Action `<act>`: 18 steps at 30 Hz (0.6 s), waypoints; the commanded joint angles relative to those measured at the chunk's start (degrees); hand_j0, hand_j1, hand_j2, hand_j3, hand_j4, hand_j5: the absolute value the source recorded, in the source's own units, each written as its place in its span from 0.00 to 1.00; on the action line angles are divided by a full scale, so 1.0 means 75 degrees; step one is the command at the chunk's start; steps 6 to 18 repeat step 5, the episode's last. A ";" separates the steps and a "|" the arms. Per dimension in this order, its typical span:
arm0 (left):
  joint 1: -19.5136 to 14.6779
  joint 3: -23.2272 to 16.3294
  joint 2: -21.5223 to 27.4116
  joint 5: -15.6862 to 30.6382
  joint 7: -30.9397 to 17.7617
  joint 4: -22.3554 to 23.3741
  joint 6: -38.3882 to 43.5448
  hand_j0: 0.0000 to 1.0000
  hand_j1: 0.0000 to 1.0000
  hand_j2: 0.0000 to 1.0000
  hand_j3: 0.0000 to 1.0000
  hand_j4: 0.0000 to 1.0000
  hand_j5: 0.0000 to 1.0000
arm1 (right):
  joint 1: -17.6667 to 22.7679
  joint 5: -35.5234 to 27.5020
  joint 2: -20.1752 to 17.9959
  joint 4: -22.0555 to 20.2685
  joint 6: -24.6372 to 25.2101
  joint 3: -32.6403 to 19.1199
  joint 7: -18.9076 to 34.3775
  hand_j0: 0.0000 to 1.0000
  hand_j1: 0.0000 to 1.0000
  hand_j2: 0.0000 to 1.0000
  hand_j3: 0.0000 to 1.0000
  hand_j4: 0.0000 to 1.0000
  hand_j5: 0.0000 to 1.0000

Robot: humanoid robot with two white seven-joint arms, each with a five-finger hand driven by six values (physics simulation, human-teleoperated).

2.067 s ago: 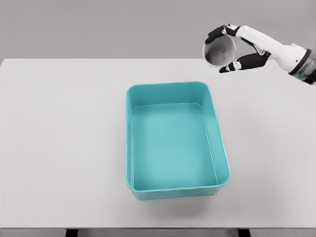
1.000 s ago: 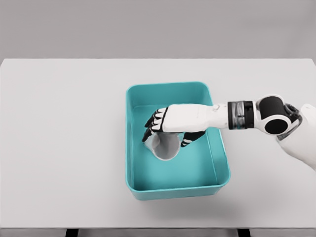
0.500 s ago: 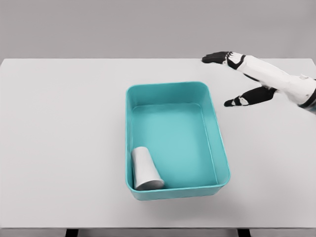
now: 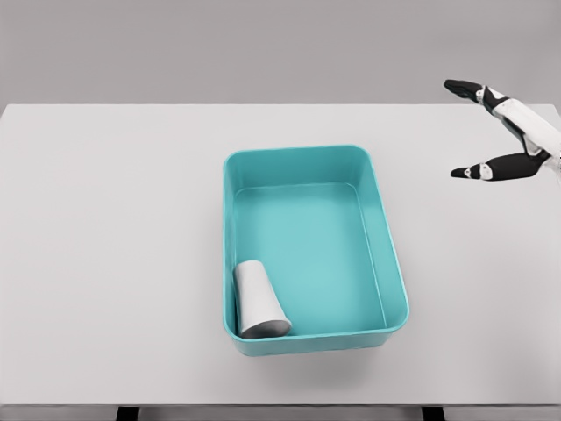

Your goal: Put the paper cup into the basket with your right arm

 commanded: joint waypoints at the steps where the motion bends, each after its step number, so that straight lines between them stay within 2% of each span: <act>1: 0.0000 -0.0003 0.0000 -0.0001 -0.0003 -0.0001 0.0001 1.00 1.00 1.00 1.00 1.00 1.00 | 0.0000 0.0008 0.0162 0.0045 0.0034 -0.0004 -0.0003 1.00 1.00 1.00 1.00 1.00 1.00; 18: 0.0000 -0.0015 0.0000 -0.0012 -0.0003 0.0010 0.0001 1.00 1.00 1.00 1.00 1.00 1.00 | -0.0023 0.0008 0.0244 -0.0002 0.0057 -0.0016 -0.0003 1.00 1.00 1.00 1.00 1.00 1.00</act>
